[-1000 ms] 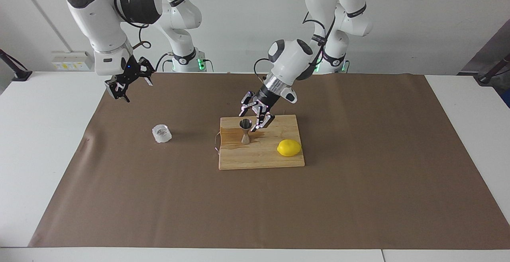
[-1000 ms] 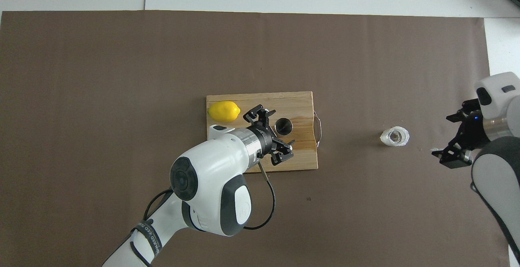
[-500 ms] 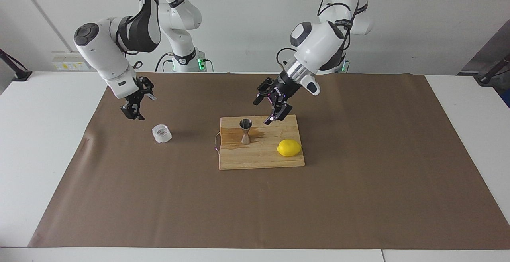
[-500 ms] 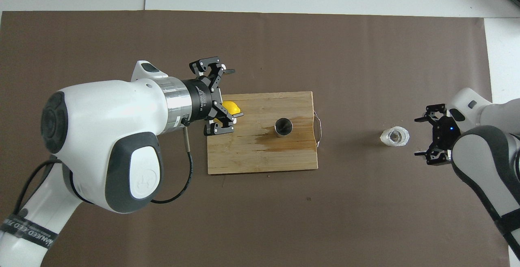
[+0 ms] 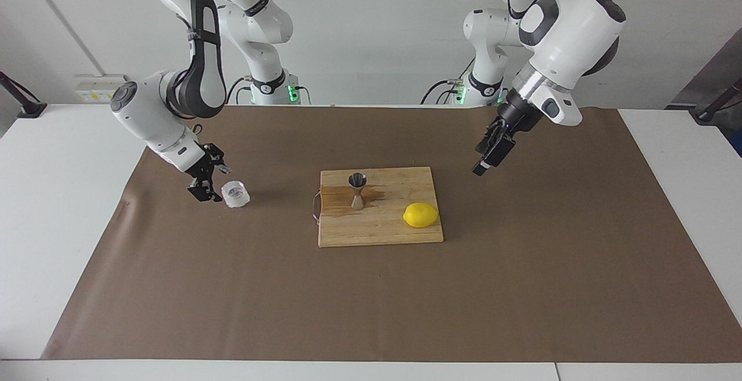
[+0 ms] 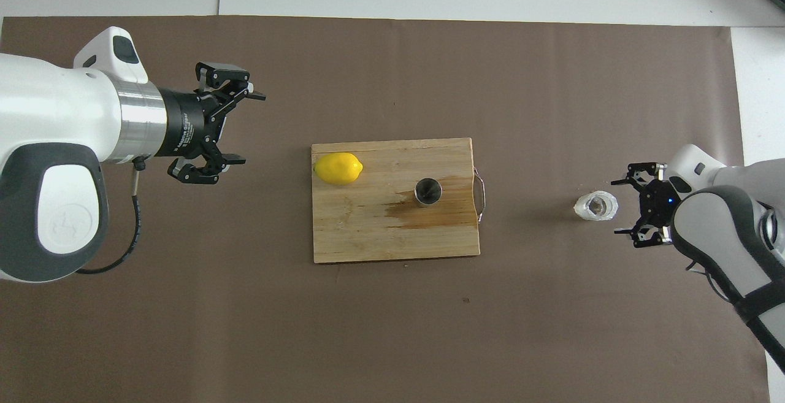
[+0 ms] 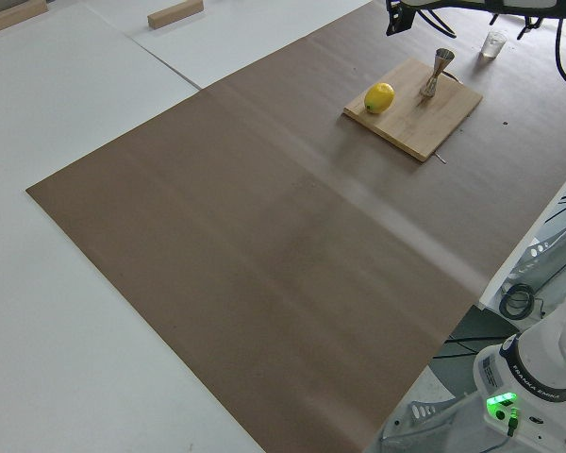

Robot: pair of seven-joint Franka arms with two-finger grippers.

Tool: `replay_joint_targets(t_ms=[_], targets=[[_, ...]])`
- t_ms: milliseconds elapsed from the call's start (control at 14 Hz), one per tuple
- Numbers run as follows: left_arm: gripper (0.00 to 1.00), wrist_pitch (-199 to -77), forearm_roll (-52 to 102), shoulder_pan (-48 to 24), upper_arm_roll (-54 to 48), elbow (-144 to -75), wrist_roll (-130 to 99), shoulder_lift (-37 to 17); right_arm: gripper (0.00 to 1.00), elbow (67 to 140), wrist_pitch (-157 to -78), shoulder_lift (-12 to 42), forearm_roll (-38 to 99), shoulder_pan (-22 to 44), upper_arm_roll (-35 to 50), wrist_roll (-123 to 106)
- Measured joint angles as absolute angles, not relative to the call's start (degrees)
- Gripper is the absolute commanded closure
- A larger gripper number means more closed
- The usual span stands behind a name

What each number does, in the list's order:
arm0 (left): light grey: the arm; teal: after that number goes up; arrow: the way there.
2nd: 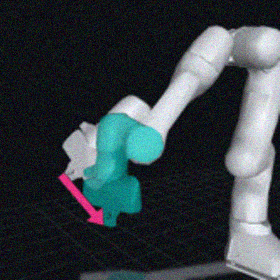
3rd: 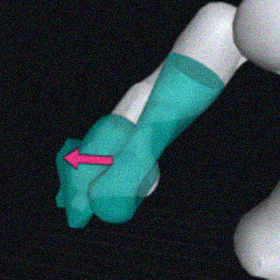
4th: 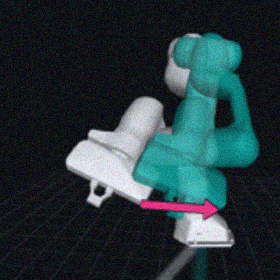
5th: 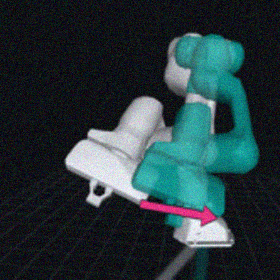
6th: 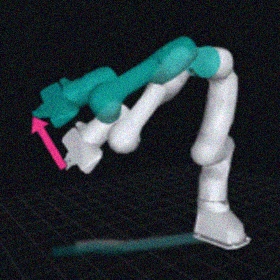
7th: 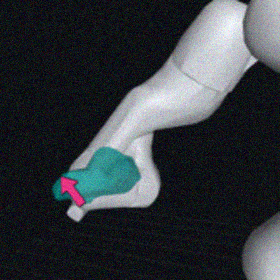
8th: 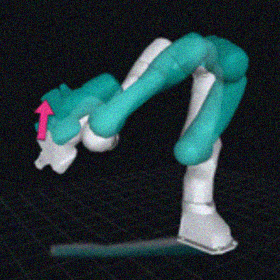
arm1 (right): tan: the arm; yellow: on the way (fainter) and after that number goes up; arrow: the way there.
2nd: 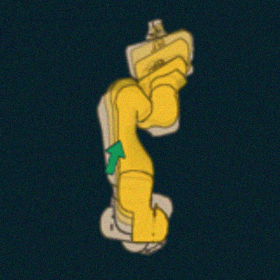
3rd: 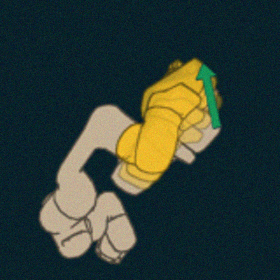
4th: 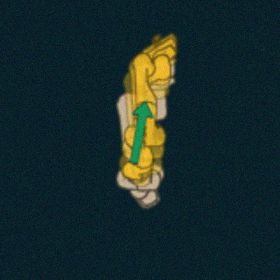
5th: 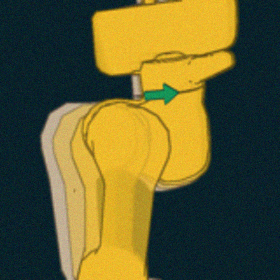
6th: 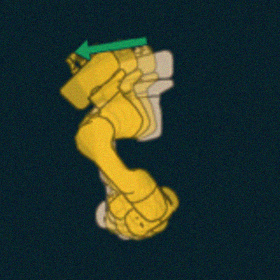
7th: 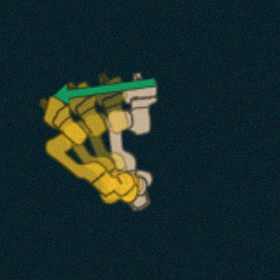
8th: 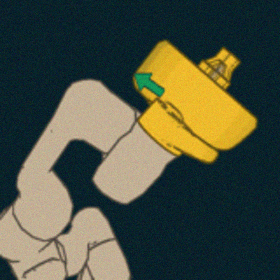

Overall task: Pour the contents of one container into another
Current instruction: 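Withdraw the left gripper while the right gripper reaches the white cup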

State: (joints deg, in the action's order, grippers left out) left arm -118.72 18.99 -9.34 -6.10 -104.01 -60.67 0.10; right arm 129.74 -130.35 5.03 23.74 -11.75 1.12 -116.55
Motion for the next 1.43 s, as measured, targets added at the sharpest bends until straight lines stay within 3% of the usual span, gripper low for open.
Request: replay_joint_targets(t_ms=[571,643,786,857,1429], targets=[[0.0,-111.0,10.4,2.2,-5.7,-104.0,-23.8,0.1,0.0,132.8,-136.1,8.7,33.4,-11.6,1.2,-124.6],[0.0,-110.0,8.2,2.8,-5.7,-103.9,-19.9,0.1,0.33,132.8,-136.5,9.2,33.9,-11.5,1.3,-124.6],[0.0,-108.2,3.6,2.8,-5.9,-103.3,-14.2,0.1,0.84,132.9,-136.2,9.3,34.9,-11.3,1.3,-124.6],[0.0,-106.7,1.7,2.7,-6.3,-102.4,-12.1,0.2,1.0,132.9,-136.1,9.1,35.2,-11.4,1.3,-124.6],[0.0,-88.3,-1.0,1.1,-7.6,-90.2,-1.7,1.0,1.0,131.2,-136.3,8.1,36.0,-8.1,2.0,-117.4]])
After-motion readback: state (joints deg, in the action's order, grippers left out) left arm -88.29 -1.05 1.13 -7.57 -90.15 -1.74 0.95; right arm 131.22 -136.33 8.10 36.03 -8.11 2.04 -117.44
